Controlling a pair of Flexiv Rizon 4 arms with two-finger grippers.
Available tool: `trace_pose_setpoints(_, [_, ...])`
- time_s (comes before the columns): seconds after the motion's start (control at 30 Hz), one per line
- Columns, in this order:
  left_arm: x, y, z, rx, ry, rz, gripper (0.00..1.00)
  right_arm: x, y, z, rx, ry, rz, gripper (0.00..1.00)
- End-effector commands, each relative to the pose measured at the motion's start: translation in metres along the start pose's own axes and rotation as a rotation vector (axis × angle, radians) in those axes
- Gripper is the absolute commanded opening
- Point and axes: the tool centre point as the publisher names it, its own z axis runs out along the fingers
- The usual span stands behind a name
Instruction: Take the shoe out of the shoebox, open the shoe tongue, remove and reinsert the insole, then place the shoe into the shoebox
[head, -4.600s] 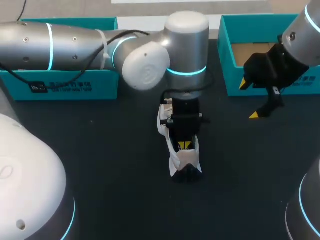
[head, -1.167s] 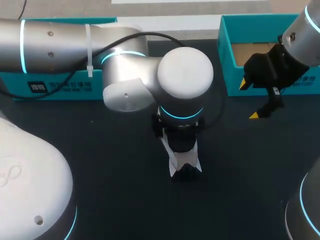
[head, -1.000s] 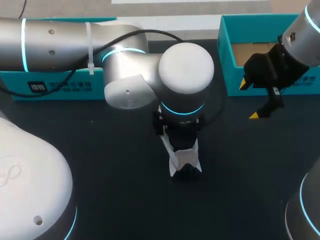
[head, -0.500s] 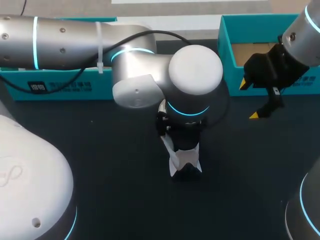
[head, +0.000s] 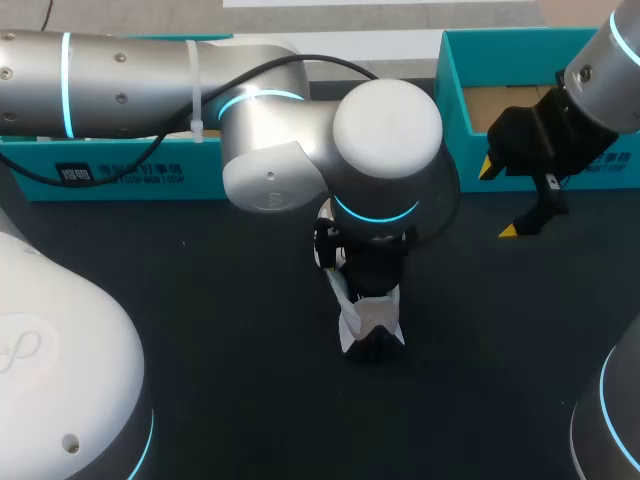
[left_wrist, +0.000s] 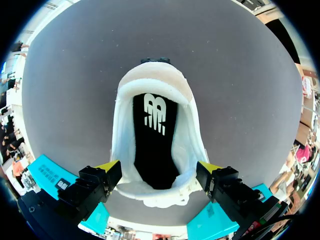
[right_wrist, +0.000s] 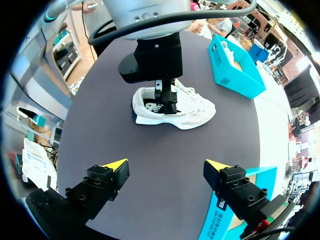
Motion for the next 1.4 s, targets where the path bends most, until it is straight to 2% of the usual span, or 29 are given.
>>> trace_pose_setpoints(0.03, [0.009, 0.012, -0.016, 0.004, -0.023, 0.001, 1.00, -0.001, 0.001, 0.001, 0.003, 0.001, 0.000, 1.00])
trace_pose_setpoints(0.47, [0.006, 0.040, -0.027, 0.004, -0.029, -0.018, 0.98, -0.001, 0.001, 0.001, 0.003, 0.001, 0.000, 1.00])
trace_pose_setpoints(0.5, [0.006, 0.040, -0.027, 0.003, -0.029, -0.018, 0.64, -0.001, 0.001, 0.001, 0.003, 0.001, 0.000, 1.00])
trace_pose_setpoints(0.53, [0.007, 0.040, -0.027, -0.002, -0.028, -0.012, 0.47, -0.001, 0.001, 0.001, 0.003, 0.001, 0.000, 1.00])
trace_pose_setpoints(0.57, [0.007, 0.041, -0.028, -0.006, -0.026, -0.010, 0.33, -0.001, 0.001, 0.001, 0.003, 0.001, 0.000, 1.00])
trace_pose_setpoints(0.6, [0.007, 0.041, -0.028, -0.007, -0.026, -0.009, 0.25, -0.001, 0.001, 0.001, 0.003, 0.001, 0.000, 1.00])
trace_pose_setpoints(0.63, [0.007, 0.041, -0.030, -0.008, -0.030, -0.009, 0.22, -0.001, 0.001, 0.001, 0.003, 0.001, 0.000, 1.00])
trace_pose_setpoints(0.8, [0.006, 0.036, -0.025, 0.034, -0.026, 0.000, 0.24, -0.001, 0.001, 0.001, 0.003, 0.001, 0.000, 1.00])
trace_pose_setpoints(1.13, [0.005, 0.009, -0.007, 0.093, -0.012, 0.034, 0.23, -0.001, 0.001, 0.001, 0.003, 0.001, 0.000, 1.00])
trace_pose_setpoints(1.3, [0.007, 0.002, -0.001, 0.096, 0.009, 0.043, 0.29, -0.001, 0.001, 0.001, 0.003, 0.001, 0.000, 1.00])
trace_pose_setpoints(1.4, [0.010, 0.005, -0.010, 0.089, 0.003, 0.033, 0.39, -0.001, 0.001, 0.001, 0.003, 0.001, 0.000, 1.00])
